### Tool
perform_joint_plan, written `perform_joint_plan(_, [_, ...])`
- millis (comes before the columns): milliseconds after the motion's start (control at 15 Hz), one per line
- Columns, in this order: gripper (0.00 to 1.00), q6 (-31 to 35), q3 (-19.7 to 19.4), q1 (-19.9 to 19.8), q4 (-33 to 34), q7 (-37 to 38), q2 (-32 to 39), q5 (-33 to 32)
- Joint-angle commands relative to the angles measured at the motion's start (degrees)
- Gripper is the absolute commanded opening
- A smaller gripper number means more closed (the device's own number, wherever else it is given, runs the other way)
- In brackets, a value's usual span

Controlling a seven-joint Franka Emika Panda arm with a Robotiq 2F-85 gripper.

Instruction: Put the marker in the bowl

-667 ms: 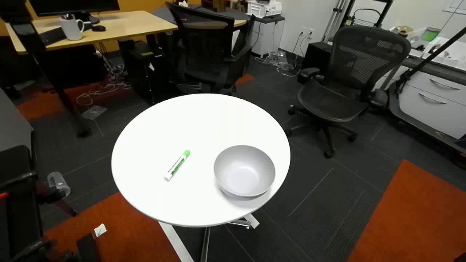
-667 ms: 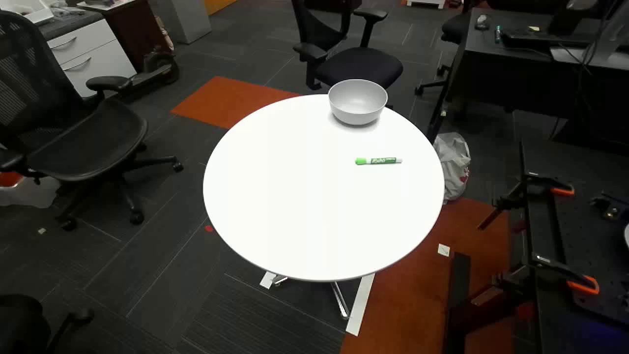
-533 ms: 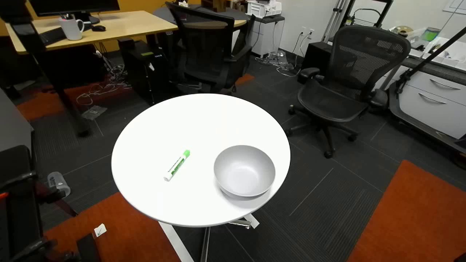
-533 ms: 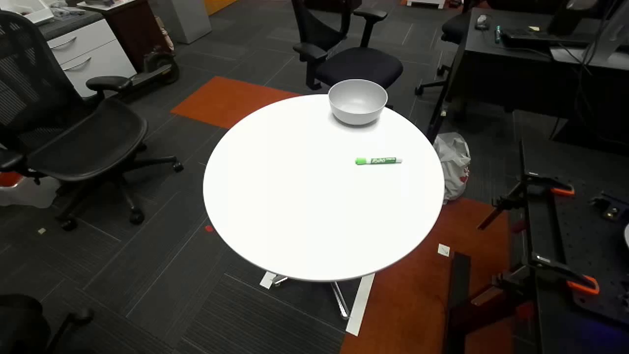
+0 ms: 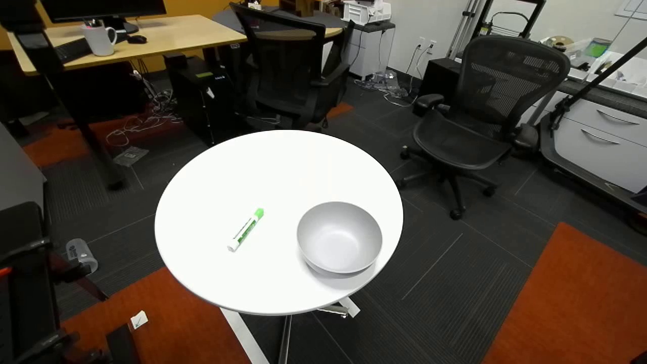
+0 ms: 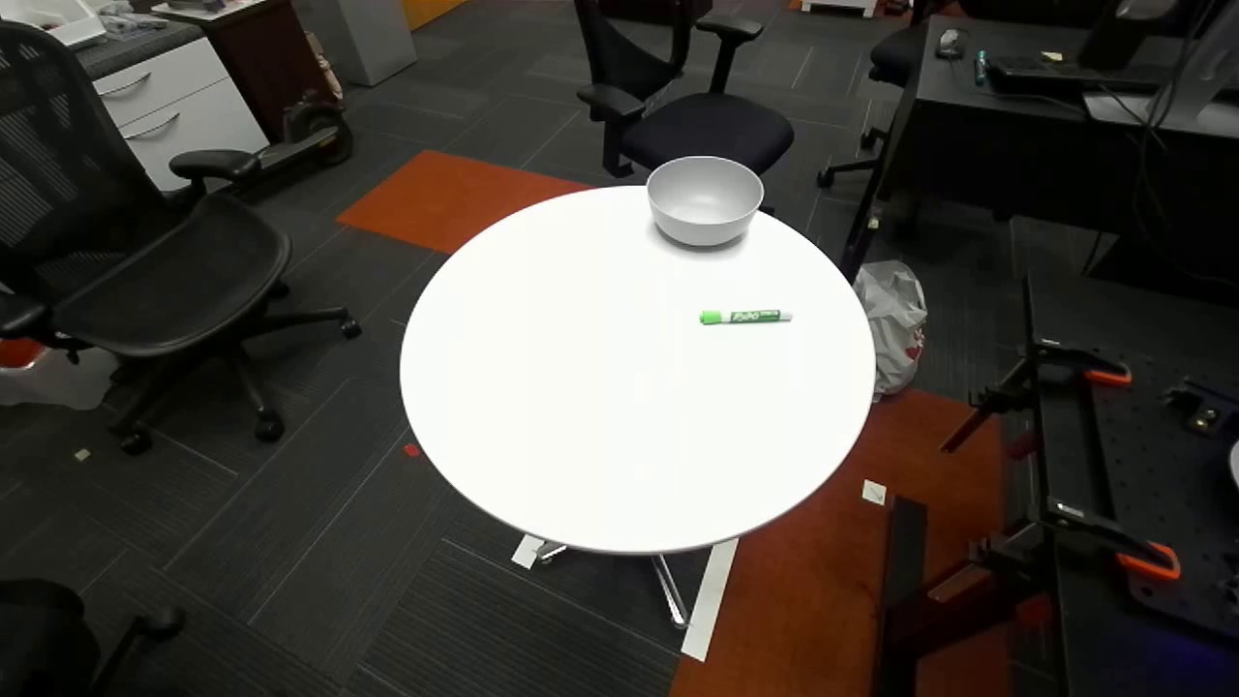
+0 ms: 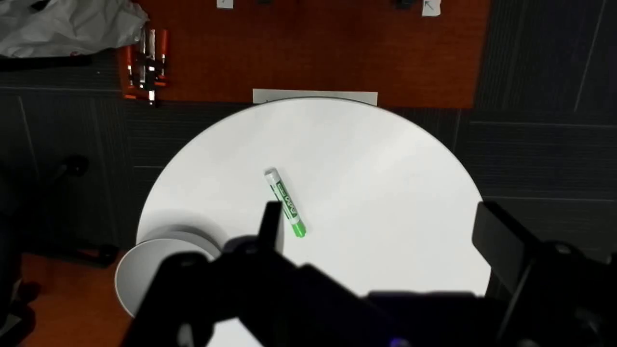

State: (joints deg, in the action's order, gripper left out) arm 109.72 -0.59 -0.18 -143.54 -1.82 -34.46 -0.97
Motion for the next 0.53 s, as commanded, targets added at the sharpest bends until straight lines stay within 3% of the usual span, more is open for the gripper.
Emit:
perform_joint_plan(0, [1.0, -0.14, -0.02, 0.04, 0.11, 0.03, 0.02, -0.01])
perform_joint_plan(467, [1.0, 0.61, 0.0, -0.44, 1.18, -1.9, 5.02, -3.68])
